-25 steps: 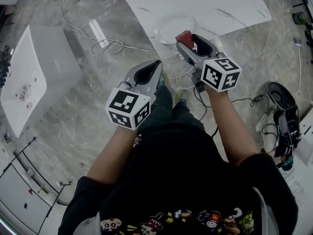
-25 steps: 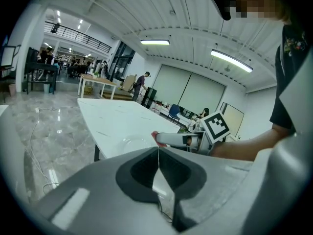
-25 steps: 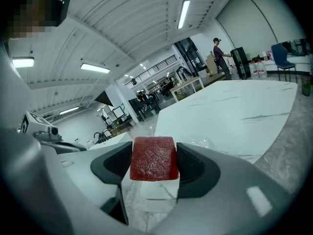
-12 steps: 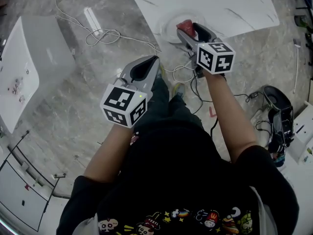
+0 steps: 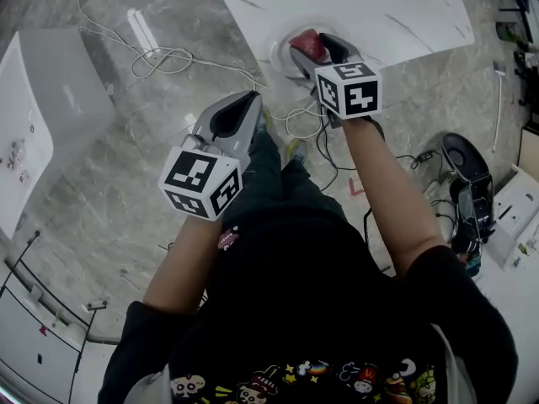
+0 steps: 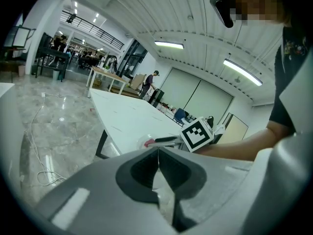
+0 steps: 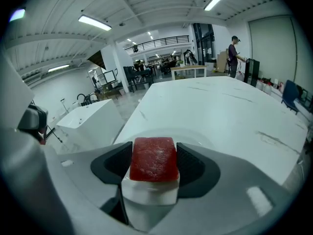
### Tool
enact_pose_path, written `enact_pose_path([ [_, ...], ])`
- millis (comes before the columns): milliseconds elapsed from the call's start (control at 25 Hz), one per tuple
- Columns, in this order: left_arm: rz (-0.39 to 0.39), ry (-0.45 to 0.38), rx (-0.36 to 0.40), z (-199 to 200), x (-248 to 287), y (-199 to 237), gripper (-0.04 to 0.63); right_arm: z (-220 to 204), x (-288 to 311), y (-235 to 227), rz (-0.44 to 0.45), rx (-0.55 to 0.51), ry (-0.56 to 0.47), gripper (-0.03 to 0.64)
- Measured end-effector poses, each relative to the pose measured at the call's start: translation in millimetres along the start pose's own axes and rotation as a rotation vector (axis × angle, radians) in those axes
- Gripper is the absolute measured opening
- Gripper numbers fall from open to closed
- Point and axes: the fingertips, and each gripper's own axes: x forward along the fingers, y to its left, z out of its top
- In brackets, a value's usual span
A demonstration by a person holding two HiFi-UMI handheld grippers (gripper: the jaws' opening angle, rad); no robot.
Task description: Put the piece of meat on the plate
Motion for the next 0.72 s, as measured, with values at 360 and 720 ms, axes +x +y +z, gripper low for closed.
enact_pose_path([
  [360, -0.003, 0.008, 0.002, 8.2, 1.2, 8.5, 0.002, 0.6, 5.3, 1.0, -0.060, -0.107, 0.050, 0.308],
  [720, -0.008, 0.021, 0.013, 13.6, 4.0, 11.4, 0.002, 1.9, 6.9, 1.8, -0.080, -0.159, 0.063, 0.311],
])
